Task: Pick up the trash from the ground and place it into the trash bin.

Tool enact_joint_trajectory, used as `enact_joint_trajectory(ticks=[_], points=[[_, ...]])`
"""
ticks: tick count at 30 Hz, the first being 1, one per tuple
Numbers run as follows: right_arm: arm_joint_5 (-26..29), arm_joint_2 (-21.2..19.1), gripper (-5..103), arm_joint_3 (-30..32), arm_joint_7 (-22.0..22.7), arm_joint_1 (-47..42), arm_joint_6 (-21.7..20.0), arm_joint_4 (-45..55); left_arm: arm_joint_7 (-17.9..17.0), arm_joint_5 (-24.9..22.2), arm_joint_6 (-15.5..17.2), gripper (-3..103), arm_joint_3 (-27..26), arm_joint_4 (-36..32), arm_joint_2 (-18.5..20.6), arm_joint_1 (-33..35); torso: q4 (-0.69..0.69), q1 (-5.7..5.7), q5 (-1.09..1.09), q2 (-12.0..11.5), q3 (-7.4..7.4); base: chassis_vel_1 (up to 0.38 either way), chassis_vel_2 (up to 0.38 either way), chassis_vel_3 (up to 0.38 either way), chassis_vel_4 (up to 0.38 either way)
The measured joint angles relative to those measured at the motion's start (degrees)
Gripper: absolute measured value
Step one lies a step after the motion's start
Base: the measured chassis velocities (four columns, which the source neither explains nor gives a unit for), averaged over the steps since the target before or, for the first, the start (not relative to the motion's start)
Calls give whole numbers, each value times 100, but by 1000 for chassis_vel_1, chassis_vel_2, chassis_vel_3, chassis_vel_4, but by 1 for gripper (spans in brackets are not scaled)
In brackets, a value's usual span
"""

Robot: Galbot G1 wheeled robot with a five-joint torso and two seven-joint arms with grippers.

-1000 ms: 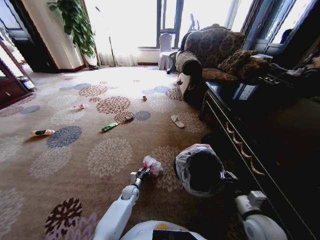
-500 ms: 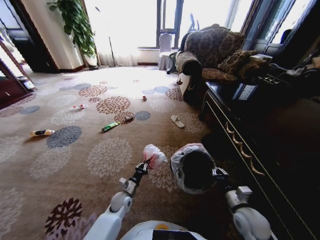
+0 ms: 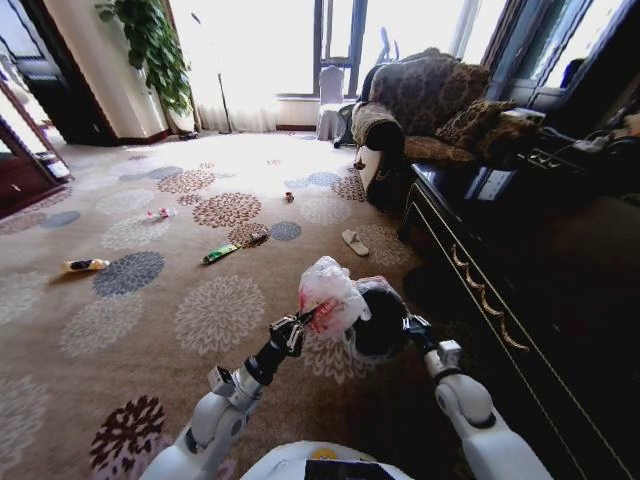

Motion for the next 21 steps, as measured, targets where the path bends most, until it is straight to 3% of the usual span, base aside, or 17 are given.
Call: enact_joint_trajectory(ticks=[4, 8, 9, 11, 12, 15, 16, 21], points=[[28, 59, 0, -225, 0, 306, 27, -273, -186, -511, 254, 1, 475, 221, 87, -166, 0, 0, -3, 0, 0, 0, 0, 0, 0], [37, 147, 0, -430, 0, 446, 32, -346, -787, -1595, 696, 1, 1058, 576, -41, -481, 0, 0, -2, -1, 0, 0, 0, 0, 0], [37, 147, 0, -430, 0, 446, 32, -346, -787, -1595, 696, 1, 1058, 576, -41, -481, 0, 0, -2, -1, 0, 0, 0, 0, 0], [35, 135, 0, -478, -1, 395, 32, -251, -1346, -2161, 891, 1, 1270, 687, -210, -679, -1, 0, -2, -1, 0, 0, 0, 0, 0], [35, 135, 0, -478, -1, 395, 32, -251, -1346, -2161, 891, 1, 1270, 687, -210, -679, -1, 0, -2, -1, 0, 0, 0, 0, 0], [14, 83, 0, -487, -1, 358, 86, -258, -2305, -2858, 1350, 1, 1413, 854, -362, -954, -1, 0, -1, -1, 0, 0, 0, 0, 0], [14, 83, 0, -487, -1, 358, 86, -258, -2305, -2858, 1350, 1, 1413, 854, -362, -954, -1, 0, -1, -1, 0, 0, 0, 0, 0], [1, 68, 0, -466, 1, 339, 126, -287, -2966, -3535, 1659, 1, 1522, 992, -538, -1263, 0, 0, -1, -1, 0, 0, 0, 0, 0]])
